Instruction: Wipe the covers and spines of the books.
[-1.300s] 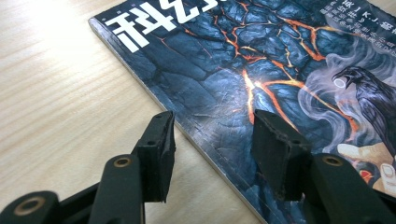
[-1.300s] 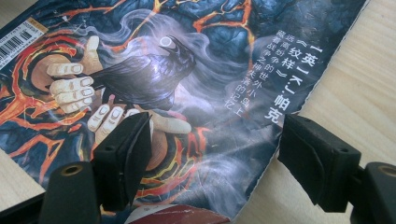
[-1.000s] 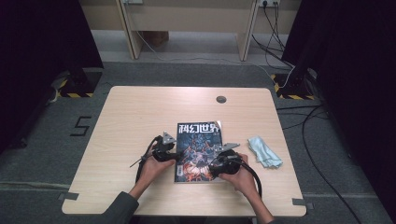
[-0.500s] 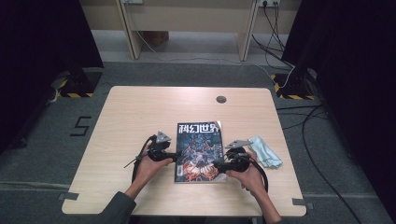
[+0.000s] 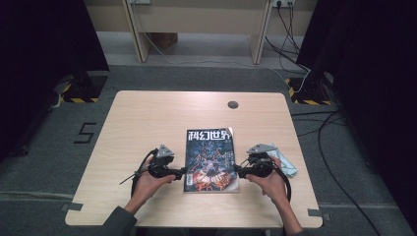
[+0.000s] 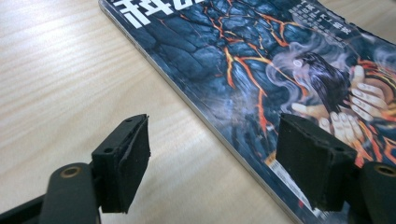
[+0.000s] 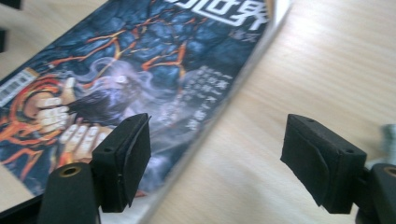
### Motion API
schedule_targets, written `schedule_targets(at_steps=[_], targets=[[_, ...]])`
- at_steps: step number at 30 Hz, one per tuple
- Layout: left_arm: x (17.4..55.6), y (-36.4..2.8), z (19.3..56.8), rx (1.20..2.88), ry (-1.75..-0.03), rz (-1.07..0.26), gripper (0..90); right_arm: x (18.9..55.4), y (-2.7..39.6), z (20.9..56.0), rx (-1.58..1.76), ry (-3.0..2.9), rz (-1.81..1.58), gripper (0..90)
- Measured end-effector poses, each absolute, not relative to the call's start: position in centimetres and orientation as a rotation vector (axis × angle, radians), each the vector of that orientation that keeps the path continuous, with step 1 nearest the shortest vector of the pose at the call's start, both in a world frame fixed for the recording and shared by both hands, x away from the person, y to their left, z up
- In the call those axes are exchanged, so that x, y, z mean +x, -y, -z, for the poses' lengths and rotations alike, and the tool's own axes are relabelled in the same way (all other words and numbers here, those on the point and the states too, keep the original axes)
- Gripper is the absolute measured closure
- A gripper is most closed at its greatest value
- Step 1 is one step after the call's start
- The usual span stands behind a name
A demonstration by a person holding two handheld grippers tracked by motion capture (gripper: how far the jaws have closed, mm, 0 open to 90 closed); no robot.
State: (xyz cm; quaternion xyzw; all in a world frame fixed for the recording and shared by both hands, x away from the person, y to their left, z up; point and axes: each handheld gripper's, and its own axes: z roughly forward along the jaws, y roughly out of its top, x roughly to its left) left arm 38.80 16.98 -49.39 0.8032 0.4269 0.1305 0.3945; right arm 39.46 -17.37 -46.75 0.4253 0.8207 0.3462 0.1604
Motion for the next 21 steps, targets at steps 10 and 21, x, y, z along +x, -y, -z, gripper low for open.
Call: schedule_targets(at_steps=[10,21], targets=[[36.1,-18.0,49.4,2.032,-1.061,-0.328,21.8,39.9,20.3,45.5,1.255,-2.245,-0.972,27.1],[34.0,-19.1,49.7,2.038,-1.057,-0.339,21.6,40.0,23.2,44.6,1.298,-2.176,-0.944,40.2]])
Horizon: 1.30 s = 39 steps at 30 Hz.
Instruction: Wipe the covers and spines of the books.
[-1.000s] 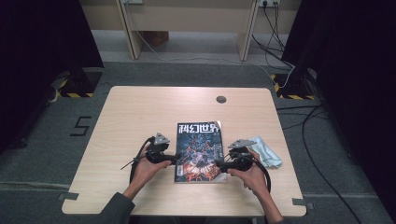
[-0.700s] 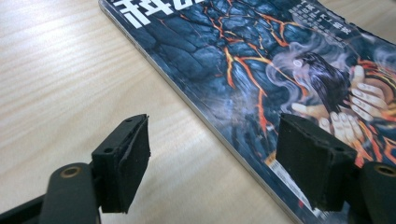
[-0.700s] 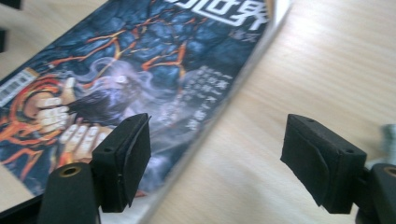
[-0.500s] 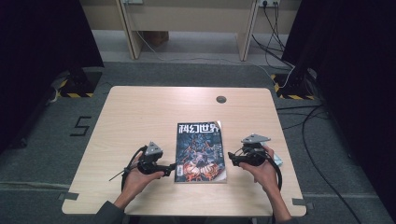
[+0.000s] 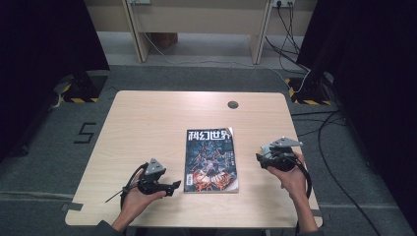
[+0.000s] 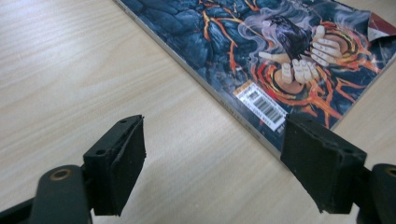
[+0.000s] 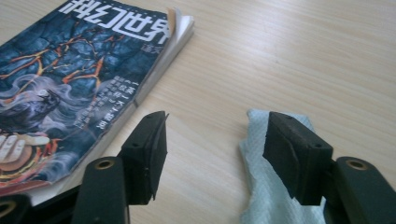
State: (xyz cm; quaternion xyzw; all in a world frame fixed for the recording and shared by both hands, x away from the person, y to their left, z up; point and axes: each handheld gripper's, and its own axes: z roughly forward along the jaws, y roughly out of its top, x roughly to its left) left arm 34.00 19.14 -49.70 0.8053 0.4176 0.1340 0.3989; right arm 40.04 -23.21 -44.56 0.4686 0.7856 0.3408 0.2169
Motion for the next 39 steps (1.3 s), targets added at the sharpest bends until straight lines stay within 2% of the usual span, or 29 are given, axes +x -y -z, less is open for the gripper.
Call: schedule_targets(at_steps=[12,20,28,39], targets=[[32.1,-20.0,50.2,2.078,-1.057,-0.326,21.3,40.5,25.6,45.1,1.349,-2.133,-0.844,46.6],[31.4,-20.5,50.4,2.107,-1.065,-0.317,20.6,41.1,27.4,46.8,1.416,-2.158,-0.748,57.4],[31.7,-20.5,50.7,2.129,-1.073,-0.315,20.3,41.8,27.6,48.8,1.411,-2.235,-0.66,66.8],[31.7,-20.4,50.9,2.134,-1.071,-0.311,20.4,43.2,25.6,49.0,1.344,-2.268,-0.671,69.1]])
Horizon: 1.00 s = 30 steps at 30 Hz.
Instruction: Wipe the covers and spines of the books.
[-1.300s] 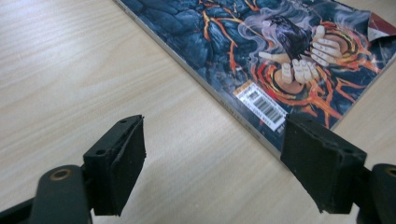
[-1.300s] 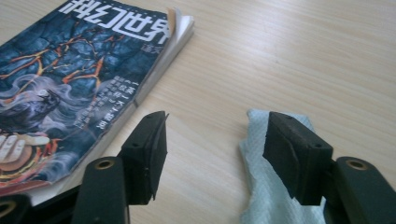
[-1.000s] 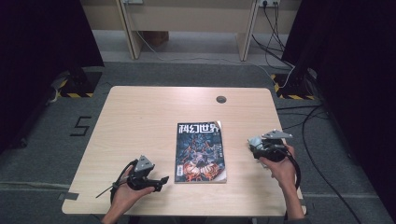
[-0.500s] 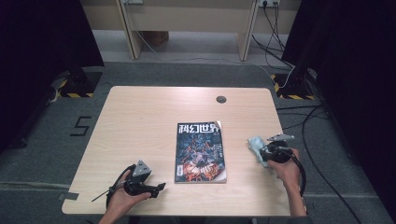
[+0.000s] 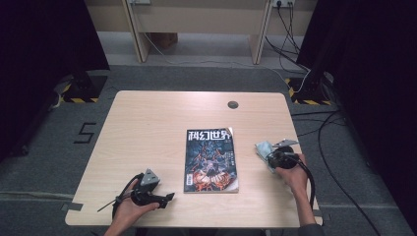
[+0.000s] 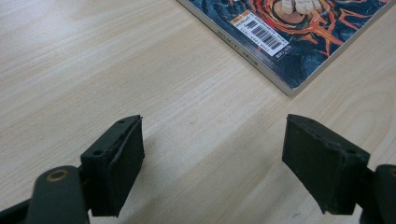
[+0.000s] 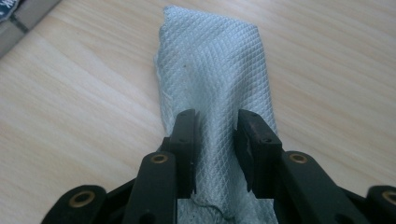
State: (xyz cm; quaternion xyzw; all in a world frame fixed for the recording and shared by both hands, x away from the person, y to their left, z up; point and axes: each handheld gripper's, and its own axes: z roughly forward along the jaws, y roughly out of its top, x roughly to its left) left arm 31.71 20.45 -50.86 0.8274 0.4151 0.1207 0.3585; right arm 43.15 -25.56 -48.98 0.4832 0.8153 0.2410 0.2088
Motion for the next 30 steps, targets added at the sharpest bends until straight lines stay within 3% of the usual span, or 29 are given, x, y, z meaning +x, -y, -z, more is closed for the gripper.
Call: schedule_targets(at_steps=[14,15,22,30], targets=[[31.7,-20.6,50.8,2.139,-1.074,-0.331,20.4,45.6,22.5,49.1,1.298,-2.297,-0.693,63.7],[31.7,-20.5,50.8,2.141,-1.07,-0.333,20.4,45.4,22.5,48.8,1.312,-2.284,-0.71,58.4],[31.7,-20.4,50.8,2.153,-1.07,-0.339,20.4,44.8,23.1,48.1,1.369,-2.236,-0.8,43.6],[31.5,-20.9,50.8,2.132,-1.099,-0.353,20.4,43.5,23.4,47.1,1.401,-2.189,-0.876,35.4]])
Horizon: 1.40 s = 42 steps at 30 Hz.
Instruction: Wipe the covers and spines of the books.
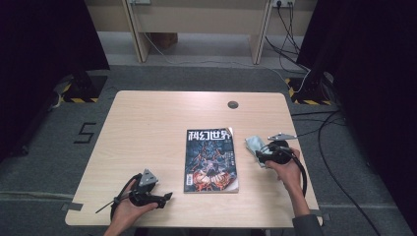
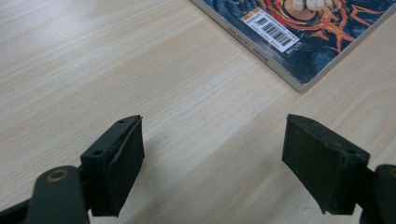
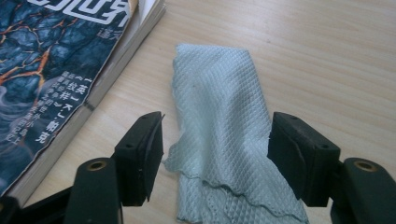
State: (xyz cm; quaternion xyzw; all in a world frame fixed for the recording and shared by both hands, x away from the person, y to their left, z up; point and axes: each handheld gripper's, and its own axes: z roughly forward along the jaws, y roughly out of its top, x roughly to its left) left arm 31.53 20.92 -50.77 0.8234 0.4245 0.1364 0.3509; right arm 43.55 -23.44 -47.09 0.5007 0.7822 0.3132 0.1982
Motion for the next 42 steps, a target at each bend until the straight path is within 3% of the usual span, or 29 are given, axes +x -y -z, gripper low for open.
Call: schedule_targets(at_steps=[25,42], targets=[[31.4,-21.4,50.6,2.143,-1.101,-0.393,20.4,39.2,21.2,45.8,1.3,-2.237,-0.959,30.7],[31.5,-21.4,50.7,2.145,-1.103,-0.394,20.4,35.8,20.1,47.3,1.258,-2.284,-0.978,25.8]])
